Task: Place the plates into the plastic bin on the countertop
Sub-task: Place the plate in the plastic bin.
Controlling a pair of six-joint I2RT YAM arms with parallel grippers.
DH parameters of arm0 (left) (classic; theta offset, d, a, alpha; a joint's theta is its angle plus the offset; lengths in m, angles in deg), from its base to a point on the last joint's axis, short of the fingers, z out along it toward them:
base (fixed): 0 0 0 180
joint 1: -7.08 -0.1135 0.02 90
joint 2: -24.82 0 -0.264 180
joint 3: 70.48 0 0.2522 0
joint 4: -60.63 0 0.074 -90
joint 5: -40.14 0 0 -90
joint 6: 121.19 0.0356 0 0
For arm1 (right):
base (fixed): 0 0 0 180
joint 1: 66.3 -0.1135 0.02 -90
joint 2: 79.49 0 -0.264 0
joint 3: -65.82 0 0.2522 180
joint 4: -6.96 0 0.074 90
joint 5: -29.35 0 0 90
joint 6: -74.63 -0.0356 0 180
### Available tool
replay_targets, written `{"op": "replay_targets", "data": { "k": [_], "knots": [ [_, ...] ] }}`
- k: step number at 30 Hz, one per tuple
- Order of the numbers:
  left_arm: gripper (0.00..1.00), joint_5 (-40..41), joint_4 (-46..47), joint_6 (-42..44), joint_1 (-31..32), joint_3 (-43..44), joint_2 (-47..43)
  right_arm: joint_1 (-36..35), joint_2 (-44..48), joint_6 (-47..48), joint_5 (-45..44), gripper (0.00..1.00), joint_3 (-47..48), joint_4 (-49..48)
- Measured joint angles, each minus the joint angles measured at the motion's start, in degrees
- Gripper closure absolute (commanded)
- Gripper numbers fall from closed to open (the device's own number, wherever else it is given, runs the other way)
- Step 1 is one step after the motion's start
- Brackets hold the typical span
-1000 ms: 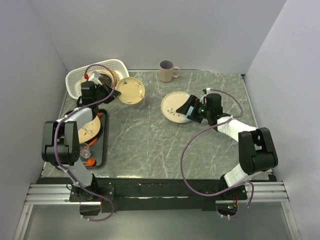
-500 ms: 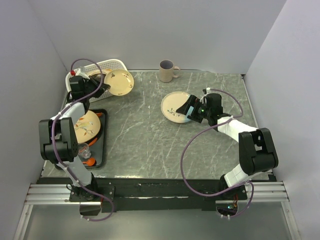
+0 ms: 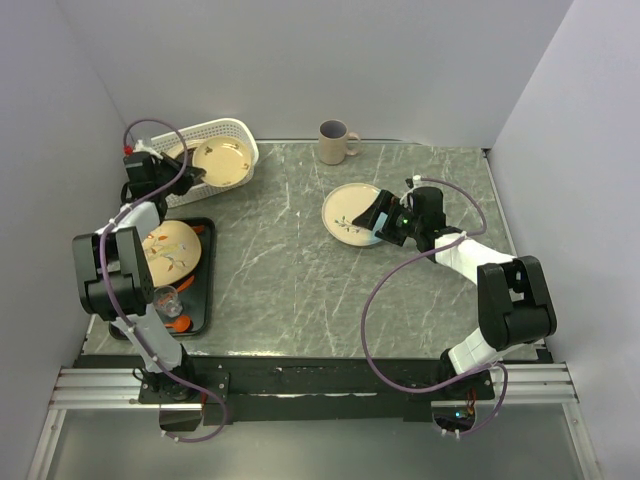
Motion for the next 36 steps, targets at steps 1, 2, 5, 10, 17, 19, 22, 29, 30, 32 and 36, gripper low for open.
{"op": "replay_targets", "data": {
  "k": [1, 2, 5, 10, 17, 19, 22, 29, 30, 32, 36],
  "knots": [
    [0.99, 0.02, 0.04, -0.22, -0.22, 0.31, 0.02, 0.00, 0.00, 0.04, -0.09, 0.00, 0.00, 0.02],
    [0.99, 0.02, 0.17, -0.44, -0.44, 0.48, 0.02, 0.00, 0.00, 0.07, -0.22, 0.00, 0.00, 0.04],
    [0.99, 0.00, 0.33, -1.25, -1.22, 0.90, 0.02, 0.00, 0.00, 0.33, -0.68, 0.00, 0.00, 0.44],
    [0.99, 0.11, -0.07, -1.73, -2.86, 1.31, 0.22, 0.00, 0.00, 0.52, -0.87, 0.00, 0.00, 1.38],
    [0.99, 0.39, -0.44, -1.88, -5.09, 1.86, 0.68, 0.00, -0.04, 0.48, -0.83, 0.00, 0.00, 1.42],
    [0.99, 0.57, -0.70, -1.88, -5.53, 1.86, 0.72, 0.00, -0.04, 0.48, -0.83, 0.00, 0.00, 1.42],
    [0.99, 0.72, -0.79, -1.90, -6.10, 1.88, 0.92, 0.00, -0.04, 0.48, -0.85, 0.00, 0.00, 1.42],
    [0.99, 1.11, -0.79, -3.02, -6.58, 3.58, 4.42, 0.00, -0.04, 0.48, -0.87, 0.00, 0.00, 1.44],
    [0.99, 1.18, -0.81, -3.17, -6.62, 3.63, 4.87, 0.00, -0.04, 0.48, -0.87, 0.00, 0.00, 1.44],
    [0.99, 1.18, -0.98, -3.48, -6.62, 3.80, 5.66, 0.00, -0.04, 0.50, -0.87, 0.00, 0.00, 1.44],
    [0.99, 1.36, -1.57, -3.63, -6.62, 5.62, 6.91, 0.00, -0.04, 0.79, -0.90, 0.00, 0.00, 1.53]
  ]
}}
